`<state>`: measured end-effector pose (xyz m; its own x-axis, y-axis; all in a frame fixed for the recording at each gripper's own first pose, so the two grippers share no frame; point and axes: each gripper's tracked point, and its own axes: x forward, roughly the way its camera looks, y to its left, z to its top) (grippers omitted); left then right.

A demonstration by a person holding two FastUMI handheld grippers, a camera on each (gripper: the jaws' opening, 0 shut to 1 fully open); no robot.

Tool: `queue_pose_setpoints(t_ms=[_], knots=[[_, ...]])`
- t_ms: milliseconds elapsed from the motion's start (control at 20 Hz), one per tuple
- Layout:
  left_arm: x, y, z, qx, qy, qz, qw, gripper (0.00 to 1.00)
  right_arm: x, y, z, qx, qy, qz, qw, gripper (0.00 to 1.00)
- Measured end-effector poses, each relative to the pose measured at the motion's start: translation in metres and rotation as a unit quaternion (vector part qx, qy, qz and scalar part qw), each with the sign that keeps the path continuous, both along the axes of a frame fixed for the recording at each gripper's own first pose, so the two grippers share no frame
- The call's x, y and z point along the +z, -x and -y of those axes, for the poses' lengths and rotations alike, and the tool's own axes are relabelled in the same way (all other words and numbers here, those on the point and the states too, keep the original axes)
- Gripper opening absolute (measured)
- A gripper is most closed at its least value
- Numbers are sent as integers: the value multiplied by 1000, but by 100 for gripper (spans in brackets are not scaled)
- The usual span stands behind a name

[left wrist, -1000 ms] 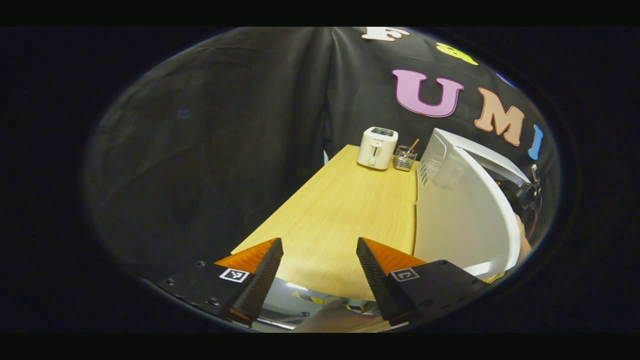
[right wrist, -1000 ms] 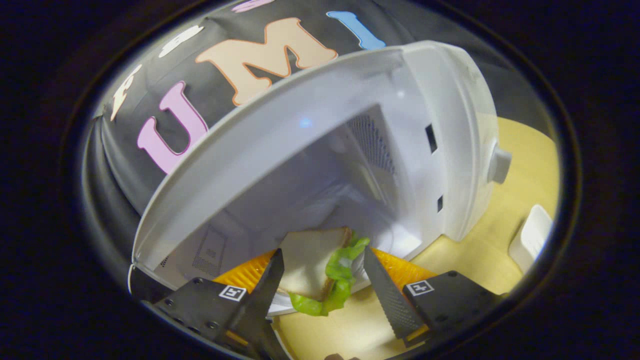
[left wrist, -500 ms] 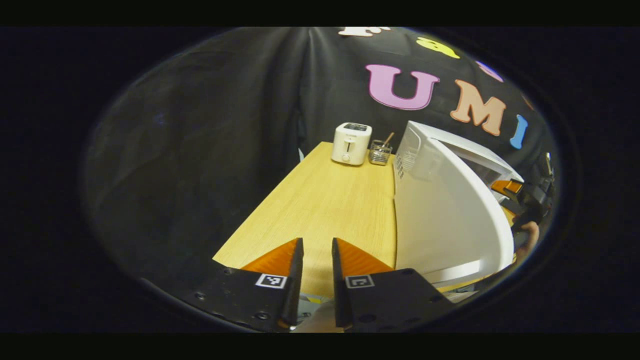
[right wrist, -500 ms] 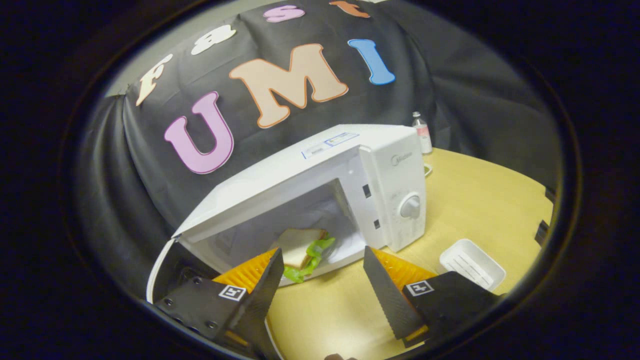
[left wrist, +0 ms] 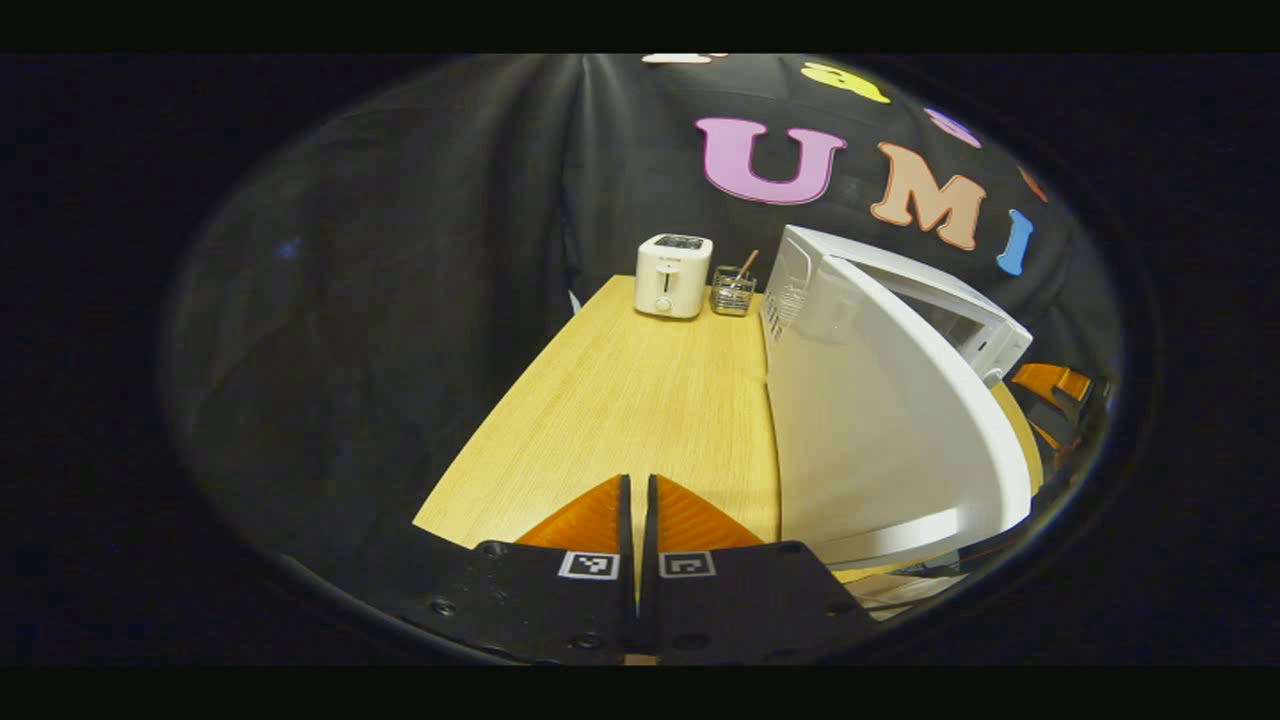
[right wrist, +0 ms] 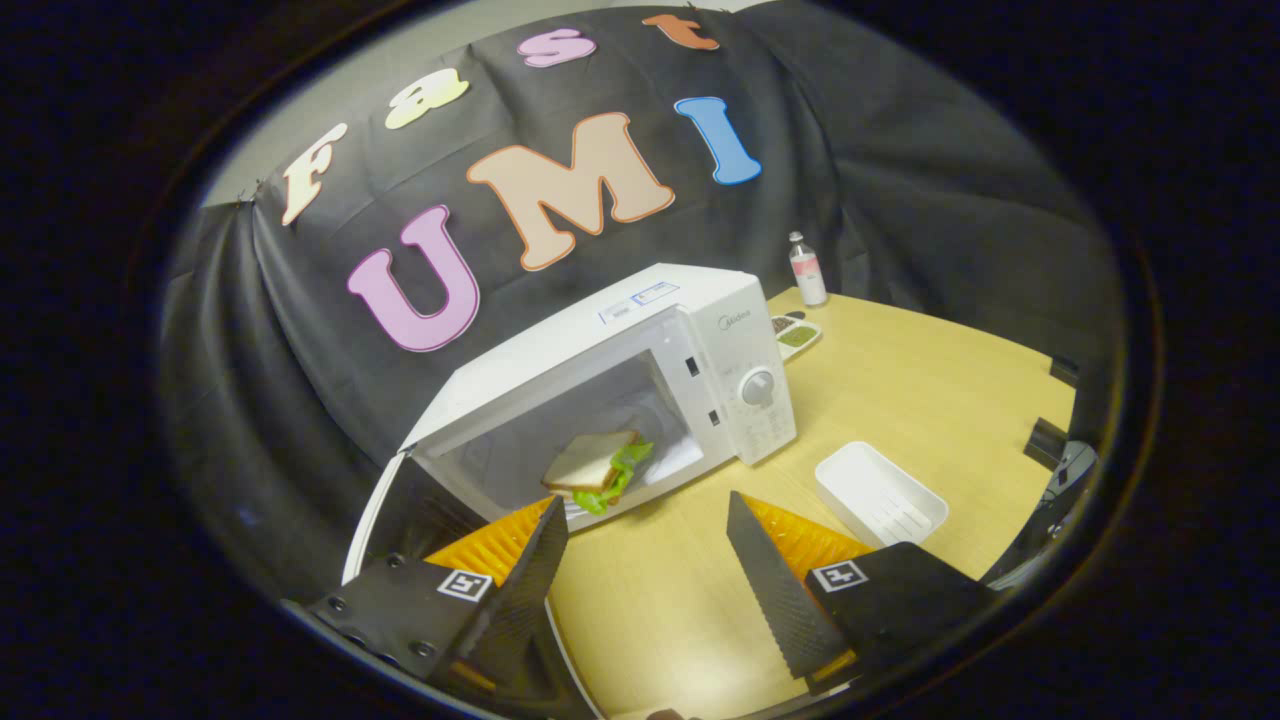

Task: Open the microwave oven with the left hand, put the food in, and close the microwave oven.

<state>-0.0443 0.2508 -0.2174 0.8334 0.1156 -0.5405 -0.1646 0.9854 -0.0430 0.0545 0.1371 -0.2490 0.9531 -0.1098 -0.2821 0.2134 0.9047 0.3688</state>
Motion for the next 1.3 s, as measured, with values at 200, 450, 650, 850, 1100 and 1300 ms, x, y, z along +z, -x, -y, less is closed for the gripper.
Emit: queue_pose_setpoints(t_ms=[200,450,650,850,1100,1300], knots=[[-4,-2,19,-36,-10,-8,999,0,4,36,3,6,7,-18,1000,90],[10,-12,48,-91,-38,17,995,0,19,63,15,-12,32,-17,999,90],[11,-15,71,-119,-38,21,992,0,26,74,38,-36,30,-15,999,91],[12,-16,91,-129,-34,13,991,0,29,83,58,-48,33,-21,998,100],[21,-31,123,-155,-47,18,987,0,36,85,88,-59,34,-22,997,100],[28,-45,153,-178,-70,21,981,1,42,77,101,-45,60,-24,997,90]])
